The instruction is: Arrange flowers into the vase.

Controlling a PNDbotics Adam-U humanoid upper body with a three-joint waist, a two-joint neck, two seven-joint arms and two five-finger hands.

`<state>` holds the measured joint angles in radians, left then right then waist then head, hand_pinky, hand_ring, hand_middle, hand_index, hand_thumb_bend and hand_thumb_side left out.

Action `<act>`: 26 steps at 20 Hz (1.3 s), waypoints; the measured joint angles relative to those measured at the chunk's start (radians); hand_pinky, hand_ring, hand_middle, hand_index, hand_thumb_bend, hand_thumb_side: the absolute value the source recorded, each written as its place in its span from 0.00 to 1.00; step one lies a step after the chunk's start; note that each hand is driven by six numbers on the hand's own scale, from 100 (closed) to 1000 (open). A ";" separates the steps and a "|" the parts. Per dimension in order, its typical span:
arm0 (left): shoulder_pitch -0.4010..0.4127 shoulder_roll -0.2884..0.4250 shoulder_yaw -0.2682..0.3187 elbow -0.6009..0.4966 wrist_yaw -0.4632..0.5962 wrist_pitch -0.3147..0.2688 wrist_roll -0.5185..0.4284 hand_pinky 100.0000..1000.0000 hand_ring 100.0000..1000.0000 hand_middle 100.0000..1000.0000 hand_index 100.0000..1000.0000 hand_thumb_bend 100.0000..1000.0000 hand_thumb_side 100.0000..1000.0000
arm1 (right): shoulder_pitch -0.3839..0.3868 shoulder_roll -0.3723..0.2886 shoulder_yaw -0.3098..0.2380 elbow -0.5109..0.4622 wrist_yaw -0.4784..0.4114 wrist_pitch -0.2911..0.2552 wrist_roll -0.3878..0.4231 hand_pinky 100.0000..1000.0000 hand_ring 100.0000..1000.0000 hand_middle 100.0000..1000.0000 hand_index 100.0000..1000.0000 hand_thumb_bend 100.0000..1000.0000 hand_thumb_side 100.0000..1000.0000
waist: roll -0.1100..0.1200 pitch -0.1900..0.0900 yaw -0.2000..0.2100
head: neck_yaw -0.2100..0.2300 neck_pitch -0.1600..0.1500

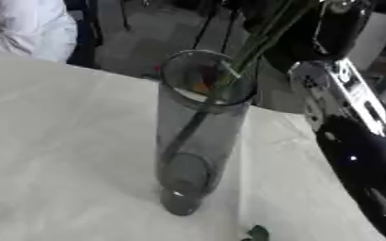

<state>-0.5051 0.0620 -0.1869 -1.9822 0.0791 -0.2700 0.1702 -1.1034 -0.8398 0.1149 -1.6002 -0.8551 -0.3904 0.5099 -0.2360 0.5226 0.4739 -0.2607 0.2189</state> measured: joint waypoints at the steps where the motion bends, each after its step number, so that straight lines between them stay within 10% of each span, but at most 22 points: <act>1: 0.001 0.000 0.000 0.000 0.000 0.000 0.000 0.49 0.62 0.68 0.93 0.25 1.00 | 0.003 -0.001 0.002 0.000 0.008 0.008 0.000 0.57 0.65 0.26 0.36 0.00 0.88 | 0.000 0.000 -0.001 | 0.000 0.000; 26: 0.003 0.000 0.000 0.000 0.000 0.005 -0.001 0.49 0.62 0.68 0.93 0.25 1.00 | 0.028 -0.015 0.010 -0.018 0.121 0.095 -0.016 0.65 0.74 0.33 0.48 0.00 0.92 | 0.000 -0.010 -0.013 | 0.003 0.000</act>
<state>-0.5022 0.0621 -0.1869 -1.9822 0.0792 -0.2652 0.1695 -1.0753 -0.8546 0.1249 -1.6185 -0.7339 -0.2959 0.4943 -0.2360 0.5124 0.4607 -0.2578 0.2189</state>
